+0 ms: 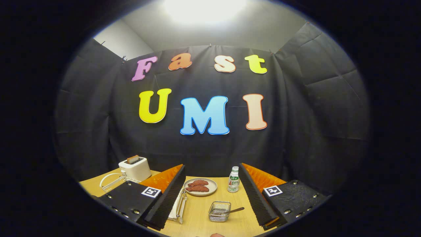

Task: Take the plate from the dish rack, then take the spoon from the basket and place it into the plate.

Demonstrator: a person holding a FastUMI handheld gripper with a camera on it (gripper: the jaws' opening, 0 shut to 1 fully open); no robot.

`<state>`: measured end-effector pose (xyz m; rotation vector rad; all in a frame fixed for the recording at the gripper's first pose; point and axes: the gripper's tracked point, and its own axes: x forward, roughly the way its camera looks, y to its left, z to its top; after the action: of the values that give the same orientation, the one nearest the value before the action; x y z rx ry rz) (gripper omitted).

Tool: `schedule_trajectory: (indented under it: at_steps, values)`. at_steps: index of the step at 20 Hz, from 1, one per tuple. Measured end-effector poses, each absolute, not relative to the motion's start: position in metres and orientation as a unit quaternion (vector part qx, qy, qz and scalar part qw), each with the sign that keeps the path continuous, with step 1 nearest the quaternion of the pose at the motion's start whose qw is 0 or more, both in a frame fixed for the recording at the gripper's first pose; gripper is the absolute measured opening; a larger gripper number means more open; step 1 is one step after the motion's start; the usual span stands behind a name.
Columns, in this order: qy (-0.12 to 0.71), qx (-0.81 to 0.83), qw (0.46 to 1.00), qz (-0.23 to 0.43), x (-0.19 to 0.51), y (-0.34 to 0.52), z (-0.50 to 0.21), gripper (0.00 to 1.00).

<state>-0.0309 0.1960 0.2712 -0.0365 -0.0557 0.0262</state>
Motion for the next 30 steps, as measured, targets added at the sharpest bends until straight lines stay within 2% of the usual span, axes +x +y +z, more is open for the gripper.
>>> schedule_trajectory:
  at_steps: [6,16,24,26,27,29,30]
  values:
    - [0.02,-0.002,0.999,0.038,-0.014,0.26,0.253,0.98]
    - [0.141,-0.009,0.99,0.019,0.041,0.335,0.191,0.98]
    - [0.225,-0.055,0.971,-0.055,0.081,0.35,0.138,0.98]
    - [0.244,-0.071,0.963,-0.092,0.089,0.347,0.124,0.94]
    - [0.252,-0.078,0.959,-0.105,0.093,0.347,0.118,0.88]
    - [0.272,-0.107,0.947,-0.13,0.1,0.345,0.106,0.87]
    - [0.28,-0.115,0.943,-0.136,0.102,0.345,0.102,0.83]
